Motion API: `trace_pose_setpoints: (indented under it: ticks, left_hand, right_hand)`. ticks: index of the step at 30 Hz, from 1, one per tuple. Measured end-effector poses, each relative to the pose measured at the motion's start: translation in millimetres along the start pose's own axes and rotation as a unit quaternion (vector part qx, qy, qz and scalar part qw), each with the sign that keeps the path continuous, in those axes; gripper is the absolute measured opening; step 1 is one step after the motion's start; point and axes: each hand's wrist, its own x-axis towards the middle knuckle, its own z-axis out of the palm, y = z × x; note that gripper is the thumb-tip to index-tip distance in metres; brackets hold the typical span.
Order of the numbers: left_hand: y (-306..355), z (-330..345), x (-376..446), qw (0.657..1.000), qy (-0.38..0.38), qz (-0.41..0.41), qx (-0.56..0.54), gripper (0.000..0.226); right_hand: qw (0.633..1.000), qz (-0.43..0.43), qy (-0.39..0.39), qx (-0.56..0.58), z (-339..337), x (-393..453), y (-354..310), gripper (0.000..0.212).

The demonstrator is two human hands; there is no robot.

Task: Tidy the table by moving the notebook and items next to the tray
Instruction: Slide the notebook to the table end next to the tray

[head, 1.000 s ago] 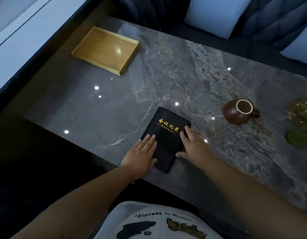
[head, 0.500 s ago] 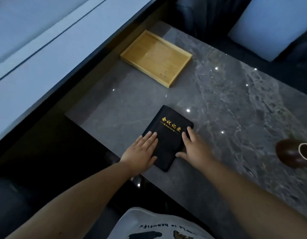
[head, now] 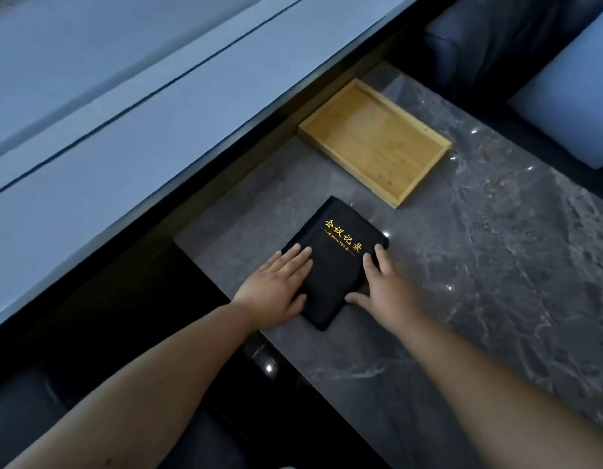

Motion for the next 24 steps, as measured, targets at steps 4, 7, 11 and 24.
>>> trace_pose_setpoints:
  ticks: [4, 7, 11, 24]
  left_hand:
    - [-28.4, -6.7, 10.5, 1.000, 0.016, 0.003, -0.021, 0.067]
    - [-48.4, -12.0, 19.2, 0.999, 0.028, 0.006, -0.031, 0.067]
    - [-72.0, -19.2, 27.2, 0.999, 0.038, -0.010, -0.018, 0.065]
    - [-125.6, -31.6, 38.6, 0.994, 0.077, -0.074, -0.009, 0.060]
  right_hand:
    - [1.000, 0.004, 0.010, -0.008, -2.9, 25.4, -14.3, 0.092]
    - [0.999, -0.004, 0.024, -0.025, -6.7, 43.4, -24.2, 0.093]
    - [0.999, -0.012, 0.023, -0.024, -15.2, 68.8, -42.7, 0.093]
    - [0.998, -0.026, 0.055, -0.019, -28.1, 122.3, -94.5, 0.093]
